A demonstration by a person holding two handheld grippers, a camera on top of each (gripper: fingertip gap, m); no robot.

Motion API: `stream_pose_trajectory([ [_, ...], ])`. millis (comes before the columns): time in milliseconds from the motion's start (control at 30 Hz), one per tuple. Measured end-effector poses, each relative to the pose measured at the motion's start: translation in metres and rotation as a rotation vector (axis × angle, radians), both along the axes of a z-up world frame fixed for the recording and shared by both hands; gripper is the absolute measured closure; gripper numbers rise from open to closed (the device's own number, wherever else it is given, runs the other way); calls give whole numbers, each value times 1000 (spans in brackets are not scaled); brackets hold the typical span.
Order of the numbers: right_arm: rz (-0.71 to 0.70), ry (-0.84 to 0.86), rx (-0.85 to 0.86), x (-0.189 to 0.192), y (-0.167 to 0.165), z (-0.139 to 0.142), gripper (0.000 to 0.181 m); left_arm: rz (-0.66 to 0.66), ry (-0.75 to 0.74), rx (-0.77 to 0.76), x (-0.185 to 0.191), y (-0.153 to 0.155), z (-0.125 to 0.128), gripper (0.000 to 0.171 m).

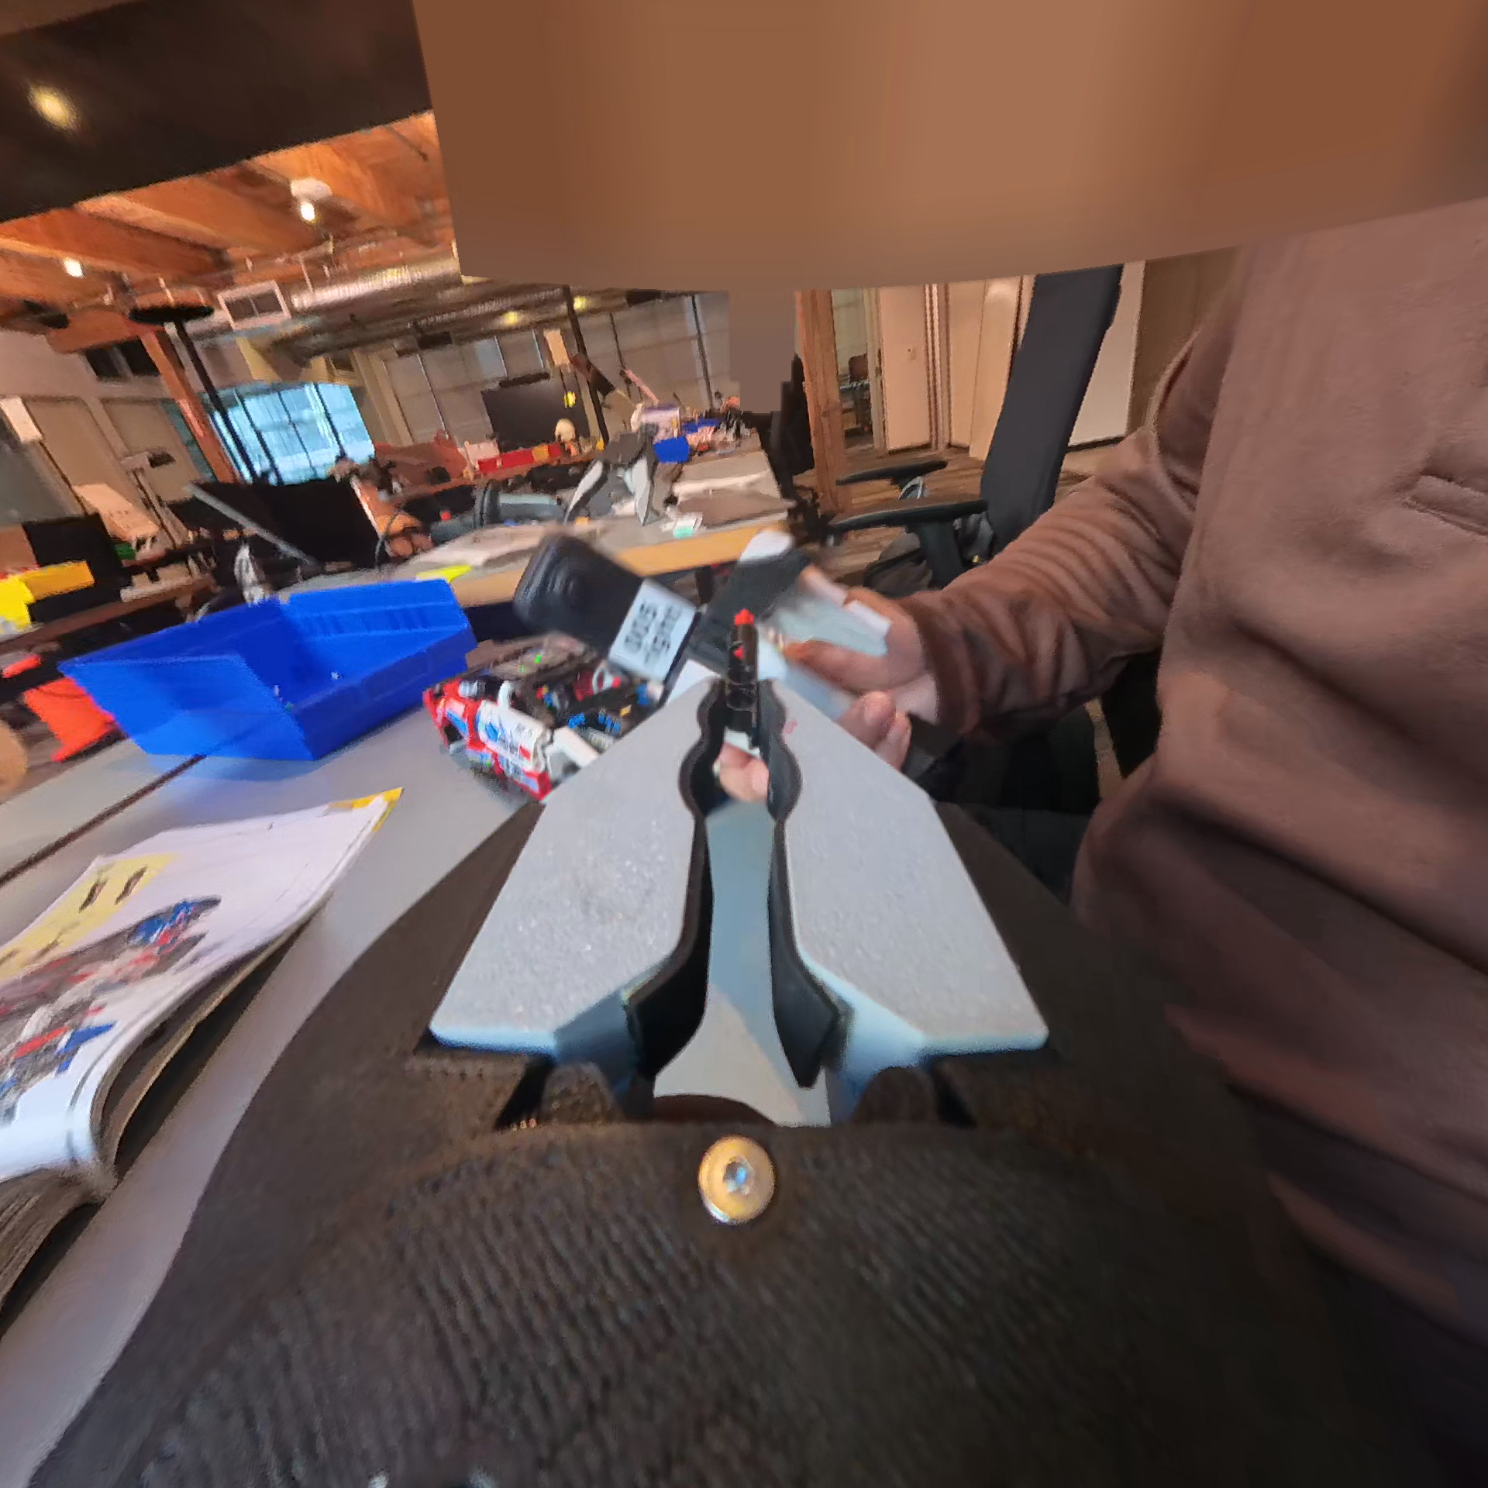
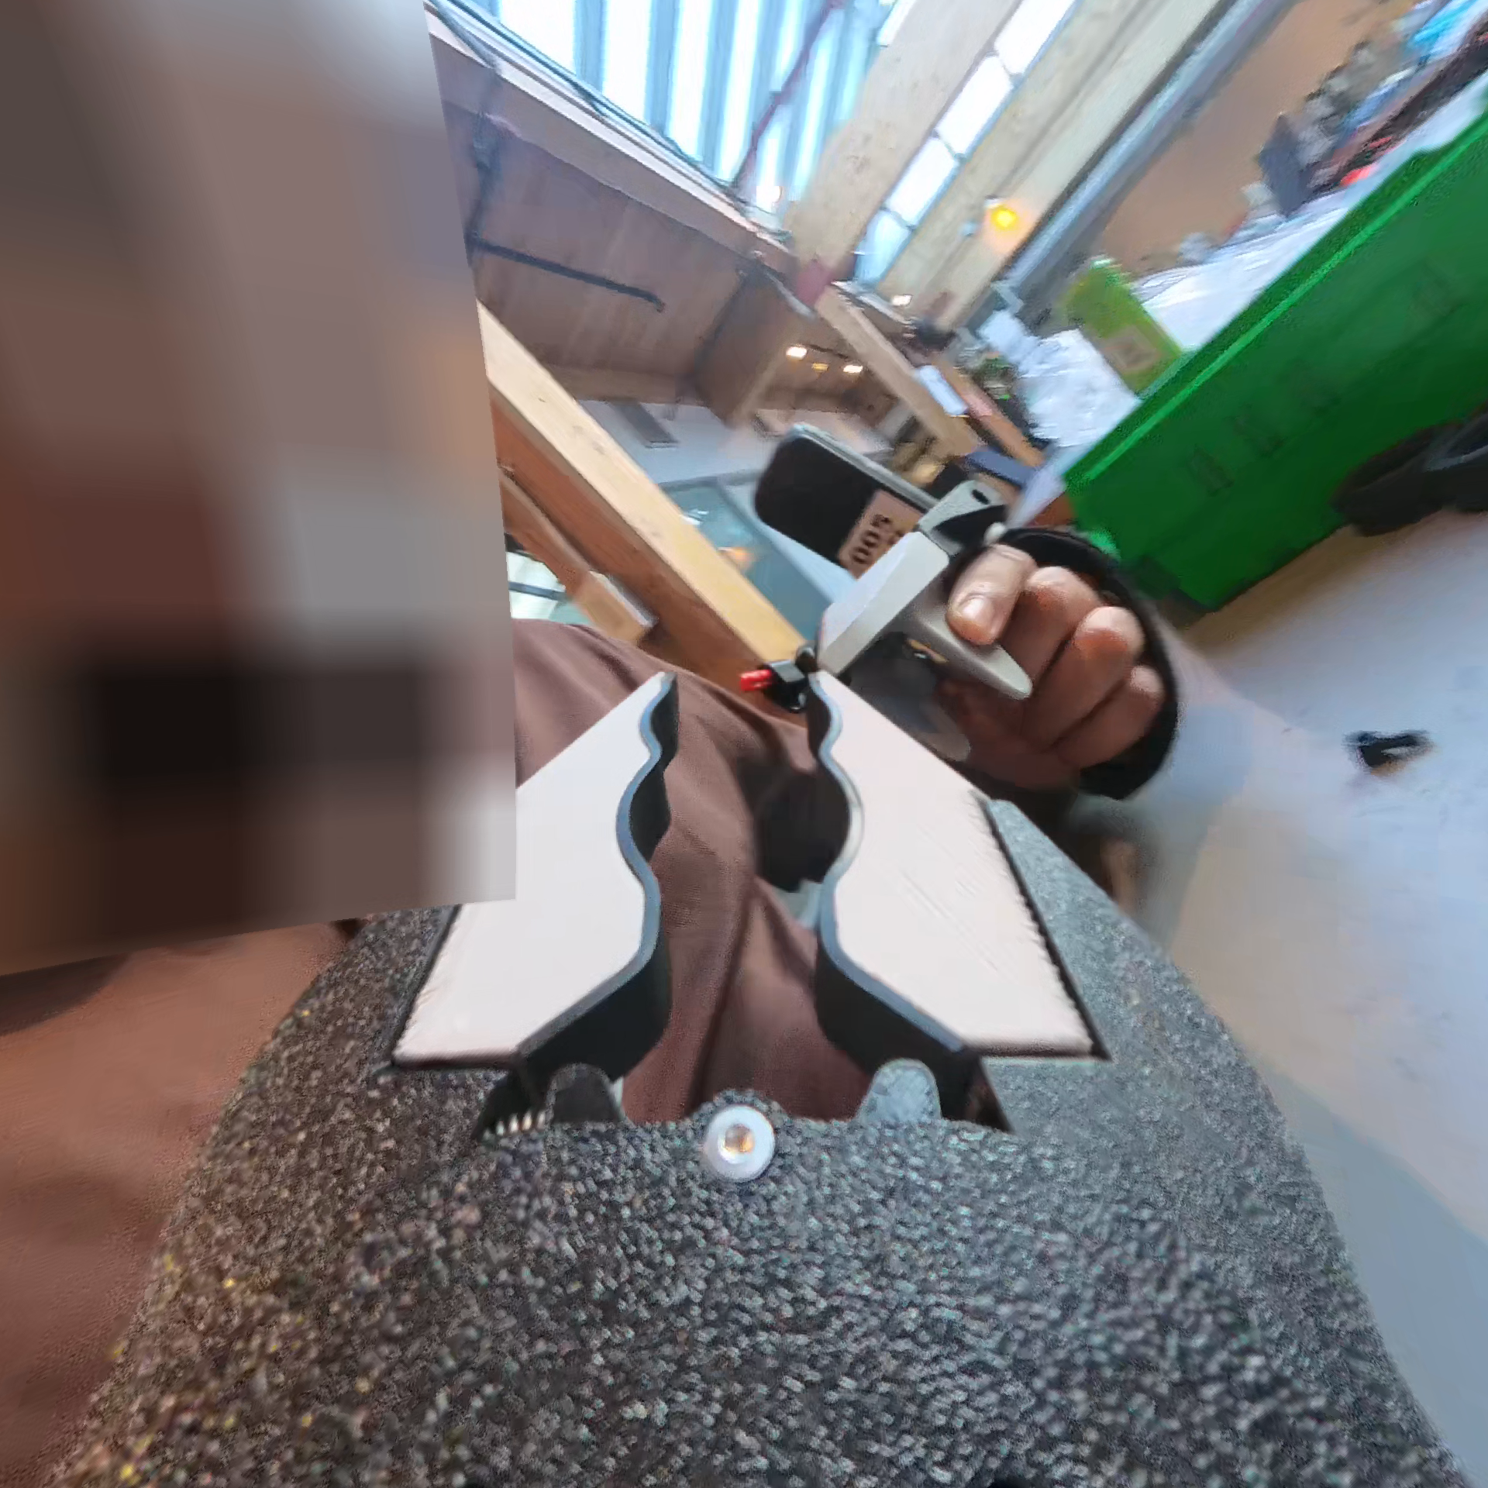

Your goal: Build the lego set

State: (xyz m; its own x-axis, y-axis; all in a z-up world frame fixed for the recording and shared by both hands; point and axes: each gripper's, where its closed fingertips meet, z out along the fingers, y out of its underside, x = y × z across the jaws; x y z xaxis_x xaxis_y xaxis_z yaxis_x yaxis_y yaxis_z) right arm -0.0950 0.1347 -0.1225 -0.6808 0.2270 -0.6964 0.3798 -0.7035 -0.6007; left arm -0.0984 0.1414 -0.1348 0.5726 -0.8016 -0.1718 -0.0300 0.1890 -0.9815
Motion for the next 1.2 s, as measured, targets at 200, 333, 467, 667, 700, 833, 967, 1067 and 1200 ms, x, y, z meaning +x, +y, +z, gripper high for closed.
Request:
stream_pose_trajectory([
  [200, -327, -163, 739, -16, 14, -58, 165, -15, 36, -249, -15, 8, -31, 167],
  [333, -412, -217, 1110, -14, 26, -85, 166, -10, 123, -362, -21, 11, -53, 167],
  [467, -388, -236, 1211, -14, 23, -100, 173, 8, 215, -477, -25, 12, -74, 167],
  [667, -356, -258, 1282, -14, 21, -114, 180, 30, 415, -529, -18, 10, -103, 168],
  [700, -342, -268, 1291, -14, 21, -118, 180, 27, 432, -541, -18, 10, -106, 167],
  [833, -315, -300, 1359, -11, 24, -128, 171, 0, 471, -572, -15, 6, -113, 167],
  [967, -270, -317, 1411, -9, 21, -137, 181, 0, 480, -583, -15, 7, -116, 167],
  [1067, -242, -317, 1432, -9, 17, -141, 181, -2, 491, -590, -14, 6, -118, 167],
  [1200, -228, -323, 1482, -9, 16, -147, 181, 15, 511, -568, -12, 8, -118, 167],
])
